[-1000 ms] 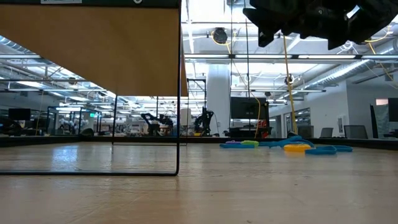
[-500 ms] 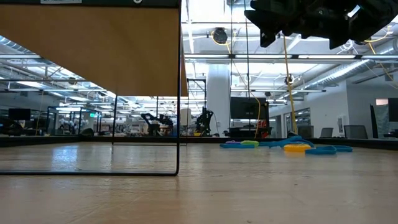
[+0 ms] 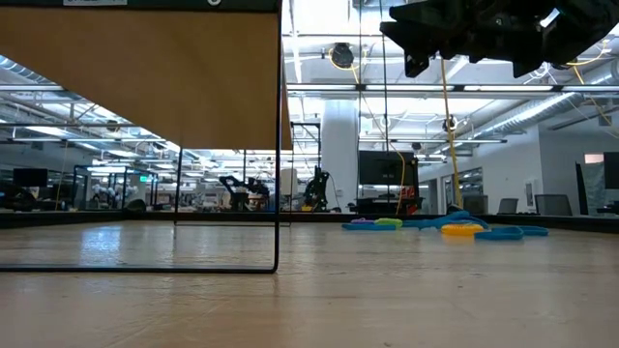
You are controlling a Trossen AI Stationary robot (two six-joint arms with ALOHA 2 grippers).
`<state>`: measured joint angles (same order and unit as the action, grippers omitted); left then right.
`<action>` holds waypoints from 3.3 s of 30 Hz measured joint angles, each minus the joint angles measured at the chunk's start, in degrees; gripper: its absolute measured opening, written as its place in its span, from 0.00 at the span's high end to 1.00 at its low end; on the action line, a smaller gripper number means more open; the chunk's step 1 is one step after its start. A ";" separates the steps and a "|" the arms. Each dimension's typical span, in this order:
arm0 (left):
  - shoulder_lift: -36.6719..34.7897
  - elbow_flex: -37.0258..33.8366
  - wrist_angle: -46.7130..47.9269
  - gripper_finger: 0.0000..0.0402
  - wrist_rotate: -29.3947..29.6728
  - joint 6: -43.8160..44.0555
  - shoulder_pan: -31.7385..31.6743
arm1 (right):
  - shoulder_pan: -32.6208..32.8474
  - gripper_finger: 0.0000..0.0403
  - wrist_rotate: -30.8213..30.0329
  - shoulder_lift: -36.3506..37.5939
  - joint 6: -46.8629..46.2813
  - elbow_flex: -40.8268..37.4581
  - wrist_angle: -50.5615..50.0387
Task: Pick & Place Office Desk Supplies
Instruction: Put the blue rubber band into the center green bin on the shelf
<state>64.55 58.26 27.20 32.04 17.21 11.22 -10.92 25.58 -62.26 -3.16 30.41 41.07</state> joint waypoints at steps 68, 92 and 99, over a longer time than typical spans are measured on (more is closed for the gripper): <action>-16.50 -22.32 -27.25 0.33 0.84 -8.30 -5.64 | -8.18 0.61 -28.34 -17.41 4.24 -6.34 -28.86; -16.50 -22.27 -27.27 0.33 0.84 -8.02 -5.64 | -8.98 0.99 -28.50 -17.64 1.93 -6.43 -24.73; -16.50 -22.27 -27.25 0.33 0.86 -7.91 -5.64 | -8.98 0.98 -28.36 -17.62 2.18 -6.43 -19.97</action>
<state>48.05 35.99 -0.06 32.90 9.30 5.58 -19.90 -2.77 -79.88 -0.98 23.99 21.10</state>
